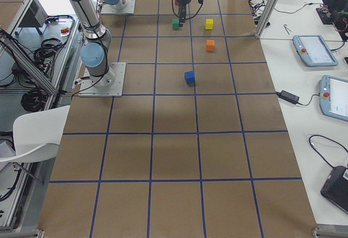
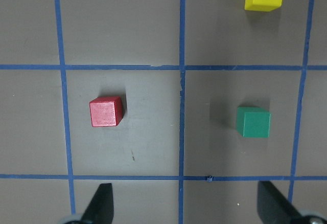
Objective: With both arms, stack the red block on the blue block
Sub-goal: 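Lower the left gripper over the red cube, then close the left gripper on the red cube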
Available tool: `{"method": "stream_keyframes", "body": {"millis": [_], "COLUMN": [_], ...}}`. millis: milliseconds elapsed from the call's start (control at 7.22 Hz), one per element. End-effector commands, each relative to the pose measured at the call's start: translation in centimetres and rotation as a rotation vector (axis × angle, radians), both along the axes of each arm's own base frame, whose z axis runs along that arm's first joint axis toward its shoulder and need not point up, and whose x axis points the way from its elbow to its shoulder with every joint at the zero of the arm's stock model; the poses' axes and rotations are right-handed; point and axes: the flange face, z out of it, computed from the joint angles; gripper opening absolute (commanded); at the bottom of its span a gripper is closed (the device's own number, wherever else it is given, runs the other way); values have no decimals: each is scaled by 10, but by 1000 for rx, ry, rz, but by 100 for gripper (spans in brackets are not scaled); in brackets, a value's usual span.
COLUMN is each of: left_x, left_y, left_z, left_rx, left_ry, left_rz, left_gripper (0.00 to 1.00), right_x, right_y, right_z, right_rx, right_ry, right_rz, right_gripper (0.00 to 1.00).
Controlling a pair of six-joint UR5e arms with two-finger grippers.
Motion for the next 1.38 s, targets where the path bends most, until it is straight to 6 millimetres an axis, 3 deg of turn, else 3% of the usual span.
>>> {"method": "stream_keyframes", "body": {"millis": [0, 277, 415, 692, 1108, 1246], "left_x": [57, 64, 71, 88, 90, 91], "left_y": [-8, -11, -7, 14, 21, 17], "left_z": [-84, -164, -194, -229, -266, -267], "left_rx": [31, 26, 10, 33, 41, 24], "left_ry": [34, 36, 32, 37, 37, 30], "left_rz": [11, -58, -67, -73, -69, -71], "left_gripper": [100, 100, 100, 100, 96, 48], "right_x": [0, 0, -1, -1, -1, -1], "right_y": [0, 0, -4, -7, -7, -7], "right_z": [0, 3, 6, 8, 8, 7], "right_rx": [-2, -14, -55, -82, -80, -79], "right_ry": [0, -1, 10, 9, 10, 10], "right_rz": [-1, -2, 2, 3, 3, 3], "right_gripper": [100, 100, 100, 100, 100, 100]}}
